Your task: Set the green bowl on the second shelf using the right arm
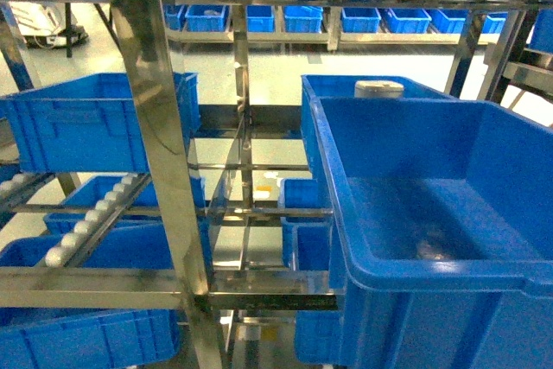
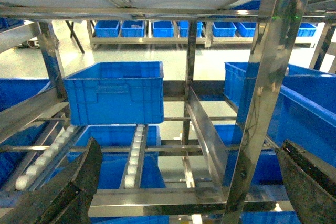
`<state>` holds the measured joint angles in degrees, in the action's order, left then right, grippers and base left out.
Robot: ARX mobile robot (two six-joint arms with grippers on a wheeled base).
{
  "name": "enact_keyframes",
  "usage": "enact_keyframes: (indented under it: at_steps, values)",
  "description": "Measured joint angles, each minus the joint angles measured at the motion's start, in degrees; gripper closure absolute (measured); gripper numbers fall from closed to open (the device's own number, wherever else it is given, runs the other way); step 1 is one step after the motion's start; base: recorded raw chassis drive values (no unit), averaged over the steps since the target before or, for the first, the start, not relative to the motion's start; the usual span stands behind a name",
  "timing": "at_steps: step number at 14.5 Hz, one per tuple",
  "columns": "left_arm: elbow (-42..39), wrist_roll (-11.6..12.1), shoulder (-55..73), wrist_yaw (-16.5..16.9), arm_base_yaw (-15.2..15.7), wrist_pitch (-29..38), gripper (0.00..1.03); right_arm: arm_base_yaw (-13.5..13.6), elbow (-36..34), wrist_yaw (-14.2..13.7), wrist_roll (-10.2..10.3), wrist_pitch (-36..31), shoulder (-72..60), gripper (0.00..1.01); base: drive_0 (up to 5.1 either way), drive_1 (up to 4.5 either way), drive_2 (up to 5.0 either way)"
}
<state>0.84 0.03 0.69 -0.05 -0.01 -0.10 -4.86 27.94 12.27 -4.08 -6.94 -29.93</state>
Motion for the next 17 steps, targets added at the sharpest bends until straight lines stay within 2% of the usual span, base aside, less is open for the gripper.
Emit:
enact_keyframes:
  at_steps: [5, 7, 9, 10, 12, 15, 17]
  values:
    - [0.0, 0.0, 0.0, 0.0, 0.0, -0.2, 0.05, 0.0, 0.0, 0.0, 0.0, 0.1, -0.3, 0.99, 0.0, 0.00, 0.0]
    - [0.0, 0.0, 0.0, 0.0, 0.0, -0.2, 0.05, 1.3, 0.0, -0.7, -0.3, -0.5, -2.1, 0.99, 0.0, 0.00, 0.0]
    - [0.0, 0.0, 0.0, 0.0, 0.0, -0.2, 0.05, 3.9, 0.0, -1.9, -1.6, -0.5, -4.7, 0.99, 0.0, 0.00, 0.0]
    - [0.0, 0.0, 0.0, 0.0, 0.0, -0.2, 0.05, 4.1, -0.2, -2.0, -2.0, -0.4, -5.7, 0.99, 0.0, 0.00, 0.0]
    - [0.0, 0.0, 0.0, 0.0, 0.0, -0.2, 0.05, 3.3, -1.2, -2.3, -2.4, -2.3, -8.3, 0.99, 0.0, 0.00, 0.0]
    - [0.0, 0.0, 0.0, 0.0, 0.0, -0.2, 0.05, 0.2, -3.5, -1.0, -3.9, -5.8, -14.7, 0.99, 0.0, 0.00, 0.0]
    - [0.0, 0.0, 0.0, 0.0, 0.0, -0.2, 0.05, -0.9, -3.6, -0.2, -5.7, -10.9, -21.0, 0.99, 0.0, 0.00, 0.0]
